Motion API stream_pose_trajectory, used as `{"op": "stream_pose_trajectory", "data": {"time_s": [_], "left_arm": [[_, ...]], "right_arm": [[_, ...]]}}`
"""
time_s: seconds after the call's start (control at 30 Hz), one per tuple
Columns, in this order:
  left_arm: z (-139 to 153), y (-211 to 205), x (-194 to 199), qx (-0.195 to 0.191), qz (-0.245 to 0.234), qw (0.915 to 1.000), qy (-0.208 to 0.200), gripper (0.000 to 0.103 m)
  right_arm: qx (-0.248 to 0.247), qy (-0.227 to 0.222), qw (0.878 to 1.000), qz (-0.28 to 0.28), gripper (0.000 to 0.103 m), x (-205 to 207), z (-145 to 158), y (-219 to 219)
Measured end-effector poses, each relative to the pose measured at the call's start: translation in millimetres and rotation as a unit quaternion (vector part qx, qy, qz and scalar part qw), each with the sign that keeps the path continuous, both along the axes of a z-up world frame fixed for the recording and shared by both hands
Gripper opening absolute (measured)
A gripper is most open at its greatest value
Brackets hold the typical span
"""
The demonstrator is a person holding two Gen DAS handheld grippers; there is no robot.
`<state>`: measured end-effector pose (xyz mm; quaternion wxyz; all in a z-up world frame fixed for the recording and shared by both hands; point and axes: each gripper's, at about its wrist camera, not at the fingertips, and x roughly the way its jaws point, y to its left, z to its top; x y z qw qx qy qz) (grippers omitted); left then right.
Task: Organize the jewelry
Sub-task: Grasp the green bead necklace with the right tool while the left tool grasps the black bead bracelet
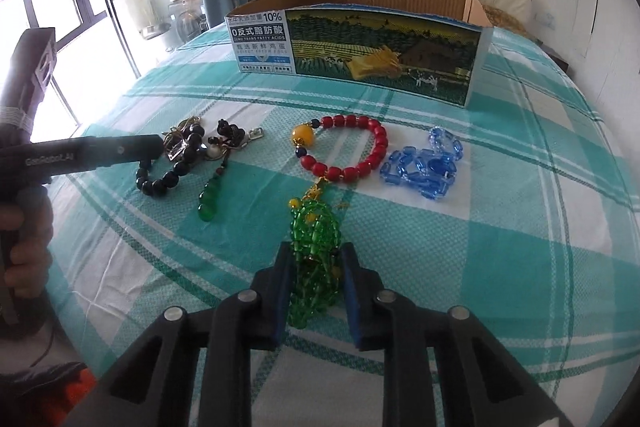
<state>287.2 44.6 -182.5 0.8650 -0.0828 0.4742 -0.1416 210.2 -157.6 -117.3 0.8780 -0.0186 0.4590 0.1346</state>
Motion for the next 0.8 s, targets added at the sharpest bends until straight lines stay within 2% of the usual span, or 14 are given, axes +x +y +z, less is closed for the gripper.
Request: {"op": "stream_pose_trajectory", "data": {"time_s": [0.1, 0.17, 0.23, 0.27, 0.43, 0.5, 0.6, 0.8], "left_arm": [[-2, -7, 10, 0.013, -0.007, 0.9999, -0.008, 0.057], [-3, -7, 16, -0.002, -0.010, 0.9999, -0.005, 0.050], [-4, -5, 21, -0.009, -0.009, 0.9999, -0.003, 0.022], [-5, -3, 22, -0.014, -0.009, 0.9999, -0.002, 0.016], [-2, 6, 18, -0.036, 0.002, 0.9994, -0.005, 0.012], [6, 10, 12, -0.058, 0.004, 0.9983, -0.010, 0.010], [22, 16, 3, -0.100, 0.003, 0.9948, -0.018, 0.010], [60, 20, -9, -0.136, -0.002, 0.9895, -0.048, 0.009]], "right_arm": [[0.005, 0.001, 1.000, -0.003, 0.023, -6, 2, -4], [0.008, 0.002, 1.000, -0.003, 0.023, -11, 3, -6], [0.009, 0.002, 1.000, -0.004, 0.023, -14, 4, -8], [0.010, 0.001, 1.000, -0.005, 0.022, -15, 5, -10], [0.014, -0.003, 1.000, -0.015, 0.019, -21, 9, -19], [0.018, -0.005, 1.000, -0.021, 0.019, -24, 12, -24], [0.022, -0.009, 0.999, -0.028, 0.019, -27, 16, -30], [0.035, -0.016, 0.998, -0.039, 0.019, -33, 26, -40]]}}
